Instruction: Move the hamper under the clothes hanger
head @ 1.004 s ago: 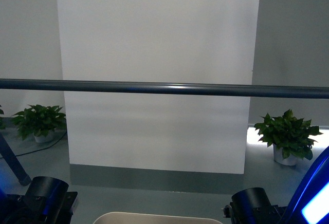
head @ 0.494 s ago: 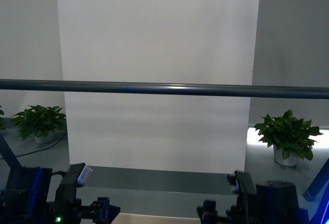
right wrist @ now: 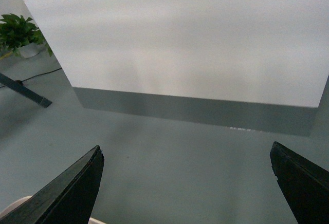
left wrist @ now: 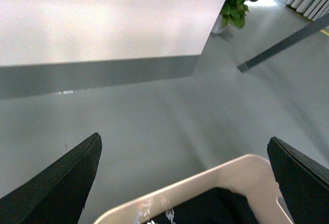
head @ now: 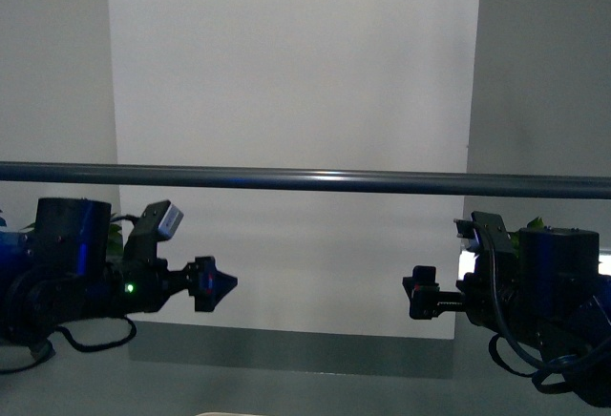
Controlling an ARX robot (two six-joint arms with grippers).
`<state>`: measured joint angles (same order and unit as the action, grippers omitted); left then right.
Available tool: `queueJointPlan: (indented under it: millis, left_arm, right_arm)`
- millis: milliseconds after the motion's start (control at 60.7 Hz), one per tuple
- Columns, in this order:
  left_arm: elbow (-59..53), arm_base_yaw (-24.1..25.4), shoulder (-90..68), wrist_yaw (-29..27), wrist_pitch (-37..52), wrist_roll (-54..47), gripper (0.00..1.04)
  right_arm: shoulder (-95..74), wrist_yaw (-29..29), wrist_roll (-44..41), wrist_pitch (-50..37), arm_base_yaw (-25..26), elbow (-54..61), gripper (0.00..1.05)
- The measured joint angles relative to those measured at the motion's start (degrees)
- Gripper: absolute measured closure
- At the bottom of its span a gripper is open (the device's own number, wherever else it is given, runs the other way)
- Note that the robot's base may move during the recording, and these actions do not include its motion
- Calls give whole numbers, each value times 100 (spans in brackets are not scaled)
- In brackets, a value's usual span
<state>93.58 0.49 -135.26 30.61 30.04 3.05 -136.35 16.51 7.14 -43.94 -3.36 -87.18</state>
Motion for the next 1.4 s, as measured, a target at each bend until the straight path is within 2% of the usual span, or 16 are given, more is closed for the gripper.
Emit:
queueJointPlan:
  millis: [395,412,445,494,543,593,856,1004,1054,1087,1185,1399]
  left_arm:
    - [92,140,433,-212,293,101,7]
    - [72,133,433,-321,310,83,7]
    - [-85,85,494,-879,511,9,11]
    - [-715,4,778,-2096,1056,-87,22]
    - [-1364,-37,1123,-2732,1447,-144,31]
    - [-1775,-55,1360,-2929,1661,-166,36]
    - [-4181,-55,2879,-3051,2664,-208,74]
    - [-5165,-55,3379,-3051,2957,-208,94]
    - [-5613,-55,3637,-3049,3071,-205,103]
    - [-5886,-55,3827,-3049,3136,-210,101]
    - [-6564,-55,4395,-3051,3289,-212,101]
    - [-7364,-55,4874,-3051,3672,-212,101]
  right_arm:
    - [459,-208,-107,-323,24,289,8]
    - [459,-208,-105,-323,24,295,8]
    - [459,-212,-103,-326,24,299,8]
    - [573,-1038,-275,-503,-15,527,16]
    - [822,-1703,-448,-767,-35,1025,24]
    - [1008,-1860,-501,-929,-35,1381,30]
    - [2503,-1939,-671,-1818,63,3661,67]
    - [3084,-1902,-688,-2079,94,4605,86]
    - [3362,-1860,-691,-2177,120,5053,97]
    - [3552,-1685,-699,-2227,192,5320,103]
    - [4133,-1668,-710,-2334,321,6013,103]
    - [4839,-1661,-713,-2345,339,6756,103]
